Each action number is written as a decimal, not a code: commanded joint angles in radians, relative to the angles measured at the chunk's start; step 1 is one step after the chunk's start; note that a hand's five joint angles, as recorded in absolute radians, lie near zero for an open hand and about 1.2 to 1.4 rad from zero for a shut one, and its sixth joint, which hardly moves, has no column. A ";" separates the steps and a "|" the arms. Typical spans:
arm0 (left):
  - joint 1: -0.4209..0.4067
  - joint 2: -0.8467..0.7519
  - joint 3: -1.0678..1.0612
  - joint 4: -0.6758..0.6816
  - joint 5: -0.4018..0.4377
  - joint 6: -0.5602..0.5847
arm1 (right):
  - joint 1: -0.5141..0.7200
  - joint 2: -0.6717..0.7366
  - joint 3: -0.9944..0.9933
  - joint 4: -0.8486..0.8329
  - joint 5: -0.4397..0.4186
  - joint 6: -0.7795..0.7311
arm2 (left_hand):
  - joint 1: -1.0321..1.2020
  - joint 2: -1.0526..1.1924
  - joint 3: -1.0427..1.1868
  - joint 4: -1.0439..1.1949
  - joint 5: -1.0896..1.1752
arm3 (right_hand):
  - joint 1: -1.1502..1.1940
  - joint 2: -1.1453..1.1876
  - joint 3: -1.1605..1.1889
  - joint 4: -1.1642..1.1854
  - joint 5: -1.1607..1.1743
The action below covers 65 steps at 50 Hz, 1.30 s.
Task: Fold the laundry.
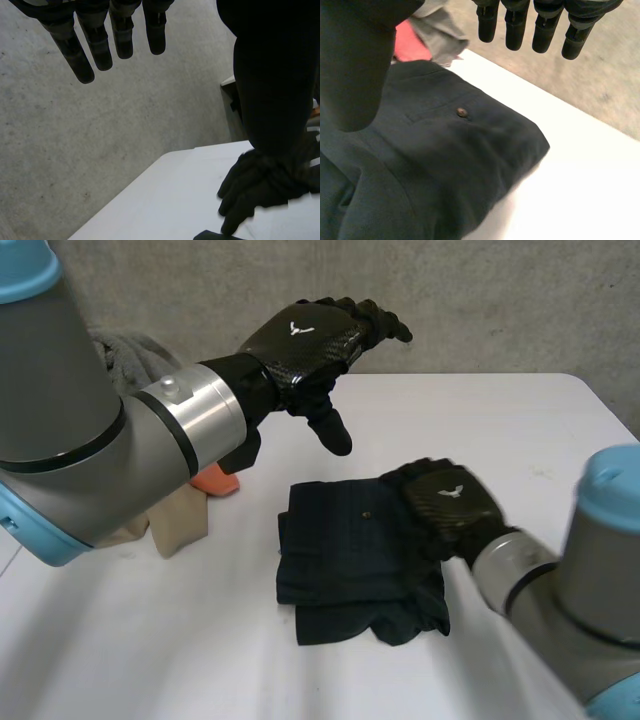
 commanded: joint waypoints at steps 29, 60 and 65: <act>0.019 0.036 -0.088 0.076 0.008 -0.057 | 0.025 0.185 0.179 -0.169 0.097 0.353 | -0.017 -0.012 -0.016 -0.007 0.001 | -0.055 -0.038 -0.035 -0.034 -0.050; 0.011 0.055 -0.084 0.114 0.000 -0.092 | -0.552 0.860 -1.078 -0.078 0.341 0.366 | -0.005 0.000 -0.005 0.004 0.013 | 1.166 1.184 1.187 1.187 1.171; 0.001 0.051 -0.079 0.113 -0.002 -0.095 | -0.613 1.022 -1.353 0.022 0.370 0.389 | -0.002 0.003 -0.002 0.007 0.016 | 1.166 1.184 1.187 1.187 1.171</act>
